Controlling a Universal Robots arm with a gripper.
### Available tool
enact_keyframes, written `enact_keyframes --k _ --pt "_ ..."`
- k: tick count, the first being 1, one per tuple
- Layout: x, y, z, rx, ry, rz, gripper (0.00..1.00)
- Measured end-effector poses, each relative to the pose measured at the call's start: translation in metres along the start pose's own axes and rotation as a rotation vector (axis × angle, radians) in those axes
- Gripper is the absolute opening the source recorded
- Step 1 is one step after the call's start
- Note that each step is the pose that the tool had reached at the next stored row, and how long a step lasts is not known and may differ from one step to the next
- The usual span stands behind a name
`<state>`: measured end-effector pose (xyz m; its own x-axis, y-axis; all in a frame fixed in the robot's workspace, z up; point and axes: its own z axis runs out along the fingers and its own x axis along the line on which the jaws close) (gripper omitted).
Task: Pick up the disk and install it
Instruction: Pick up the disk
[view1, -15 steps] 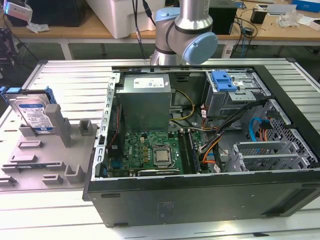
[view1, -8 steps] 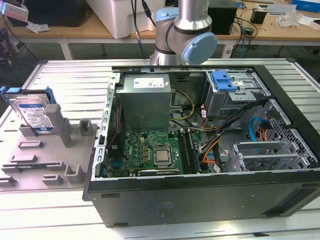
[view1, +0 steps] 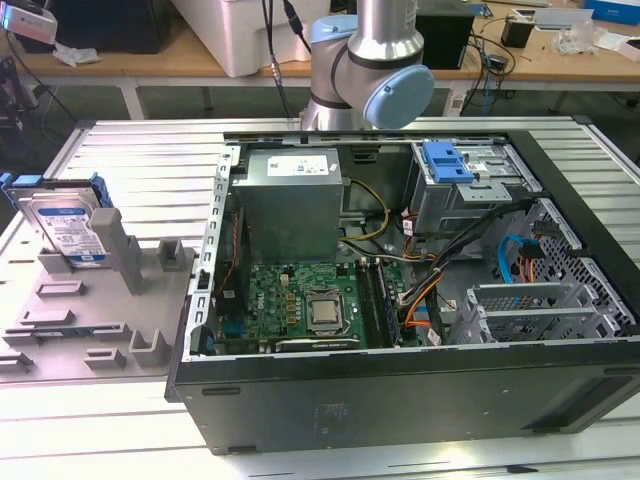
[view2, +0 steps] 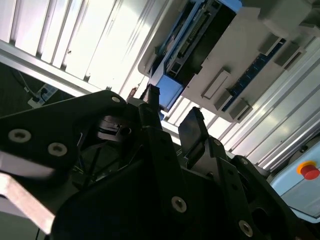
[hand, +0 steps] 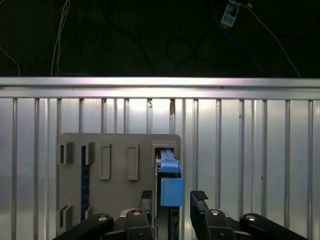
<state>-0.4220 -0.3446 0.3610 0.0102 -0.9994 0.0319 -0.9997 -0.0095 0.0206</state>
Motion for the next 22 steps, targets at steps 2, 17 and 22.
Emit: enact_keyframes --k 2,17,22 --pt "0.0002 0.0000 0.0001 0.0001 0.0000 0.000 0.51" --pt "0.0010 -0.0037 0.0122 0.0000 -0.0004 0.000 0.51" --pt "0.0009 -0.0038 0.0172 0.0000 -0.0009 0.000 0.51"
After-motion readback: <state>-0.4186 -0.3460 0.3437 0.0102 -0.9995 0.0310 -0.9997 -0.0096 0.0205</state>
